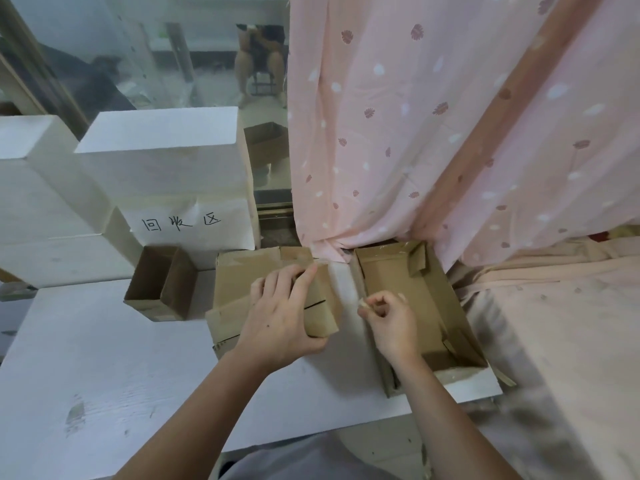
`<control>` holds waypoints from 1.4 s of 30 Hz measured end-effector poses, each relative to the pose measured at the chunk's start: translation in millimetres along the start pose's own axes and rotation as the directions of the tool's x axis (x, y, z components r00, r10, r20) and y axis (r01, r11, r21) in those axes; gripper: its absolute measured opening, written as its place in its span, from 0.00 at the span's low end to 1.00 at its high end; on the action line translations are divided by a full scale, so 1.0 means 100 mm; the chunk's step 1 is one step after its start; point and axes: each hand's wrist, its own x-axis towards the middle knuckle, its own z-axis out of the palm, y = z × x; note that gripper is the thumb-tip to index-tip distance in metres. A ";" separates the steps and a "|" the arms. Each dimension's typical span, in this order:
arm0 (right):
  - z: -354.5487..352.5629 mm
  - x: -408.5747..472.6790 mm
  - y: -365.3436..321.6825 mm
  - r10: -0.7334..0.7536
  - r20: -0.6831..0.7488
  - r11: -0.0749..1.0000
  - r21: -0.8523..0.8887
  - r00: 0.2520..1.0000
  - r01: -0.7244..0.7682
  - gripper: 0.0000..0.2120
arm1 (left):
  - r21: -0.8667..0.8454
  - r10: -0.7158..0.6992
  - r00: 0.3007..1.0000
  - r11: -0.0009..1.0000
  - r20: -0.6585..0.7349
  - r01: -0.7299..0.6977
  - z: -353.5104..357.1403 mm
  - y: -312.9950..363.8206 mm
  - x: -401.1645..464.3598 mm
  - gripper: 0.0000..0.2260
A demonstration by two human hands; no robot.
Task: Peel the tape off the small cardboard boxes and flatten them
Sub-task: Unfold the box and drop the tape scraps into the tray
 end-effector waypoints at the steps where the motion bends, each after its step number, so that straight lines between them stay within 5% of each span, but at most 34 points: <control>1: -0.03 0.02 0.12 0.037 -0.001 0.998 -0.041 0.999 -0.037 0.08 | 0.010 0.014 1.000 1.000 0.022 -0.014 0.04 0.04 0.01 0.50; 10: -0.28 0.11 1.07 0.348 0.004 0.821 -0.485 0.937 -0.303 0.03 | 0.050 0.089 0.989 0.994 0.119 -0.095 0.21 0.22 0.05 0.49; 18: -0.23 0.09 1.25 0.372 -0.005 0.852 -0.394 0.928 -0.344 0.08 | 0.042 0.099 0.976 0.993 0.192 -0.109 0.28 0.23 -0.02 0.51; 21: -0.18 0.08 1.14 0.323 0.066 0.885 -0.375 0.944 -0.276 0.10 | 0.035 0.098 0.976 0.994 0.196 -0.107 0.28 0.17 -0.05 0.51; 25: -0.15 0.05 0.62 0.061 0.253 0.957 -0.291 0.966 0.015 0.25 | 0.040 0.065 0.979 0.996 0.192 -0.074 0.26 0.10 -0.04 0.51; 31: -0.08 -0.19 -0.32 -0.260 0.580 0.830 -0.275 0.772 0.485 0.58 | 0.031 0.061 0.981 0.997 0.185 -0.068 0.19 -0.02 -0.03 0.52; 34: 0.01 -0.25 -0.49 -0.296 0.618 0.774 -0.292 0.728 0.562 0.59 | -0.030 0.034 0.987 0.999 0.158 -0.030 0.13 -0.05 -0.06 0.49; 42: 0.13 -0.40 -0.63 -0.310 0.617 0.856 -0.149 0.723 0.495 0.48 | -0.247 0.082 0.974 0.969 0.211 -0.028 -0.18 -0.31 -0.23 0.47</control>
